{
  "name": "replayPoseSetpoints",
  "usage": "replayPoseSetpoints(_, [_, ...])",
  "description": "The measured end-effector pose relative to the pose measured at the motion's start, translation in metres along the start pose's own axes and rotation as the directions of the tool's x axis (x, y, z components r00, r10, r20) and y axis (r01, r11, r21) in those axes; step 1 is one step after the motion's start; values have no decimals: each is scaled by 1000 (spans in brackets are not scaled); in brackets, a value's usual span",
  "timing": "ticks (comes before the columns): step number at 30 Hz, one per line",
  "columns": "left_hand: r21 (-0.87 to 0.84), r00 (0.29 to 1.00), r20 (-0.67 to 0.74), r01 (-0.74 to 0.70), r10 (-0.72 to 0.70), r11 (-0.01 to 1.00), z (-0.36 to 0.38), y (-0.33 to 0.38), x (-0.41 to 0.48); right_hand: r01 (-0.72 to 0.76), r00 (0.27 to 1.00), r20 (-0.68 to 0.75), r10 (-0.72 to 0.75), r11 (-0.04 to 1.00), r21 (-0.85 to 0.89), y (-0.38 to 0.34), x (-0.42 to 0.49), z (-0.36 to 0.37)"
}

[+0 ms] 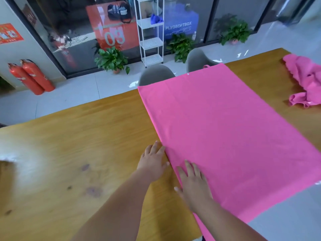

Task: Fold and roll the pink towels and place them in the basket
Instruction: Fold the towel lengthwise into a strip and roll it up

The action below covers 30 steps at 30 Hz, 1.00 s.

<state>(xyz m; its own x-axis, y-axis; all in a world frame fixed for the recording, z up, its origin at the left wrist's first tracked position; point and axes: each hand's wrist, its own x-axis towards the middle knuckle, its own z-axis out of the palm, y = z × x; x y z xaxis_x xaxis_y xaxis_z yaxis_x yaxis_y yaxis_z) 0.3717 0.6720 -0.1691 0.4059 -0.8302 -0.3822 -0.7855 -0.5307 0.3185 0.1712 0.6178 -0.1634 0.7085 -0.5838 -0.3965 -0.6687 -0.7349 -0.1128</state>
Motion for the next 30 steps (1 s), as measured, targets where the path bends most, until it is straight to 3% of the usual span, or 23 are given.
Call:
replayPoseSetpoints(8, [-137, 999, -35, 17, -22, 990, -22, -25, 30, 31, 997, -71, -33, 999, -33, -18, 5, -6])
replayPoseSetpoints(10, [-184, 998, -50, 28, -38, 982, -25, -23, 40, 18, 1000, -19, -19, 998, -52, -16, 6, -8])
replayPoseSetpoints(14, [-276, 994, -65, 67, -89, 959, -30, -14, 57, 14, 999, -49, -19, 994, -106, -10, 7, -3])
replayPoseSetpoints(18, [-359, 991, -54, 94, -121, 928, -36, -6, 66, -76, 992, -106, 70, 995, -58, -8, 3, -6])
replayPoseSetpoints(22, [-518, 985, -8, 142, -171, 843, -45, 2, 81, -120, 969, -211, 127, 992, 48, -8, -2, -12])
replayPoseSetpoints(30, [-749, 972, 41, 182, -230, 637, -53, -9, 87, -51, 983, -170, 73, 990, 128, -15, -17, -37])
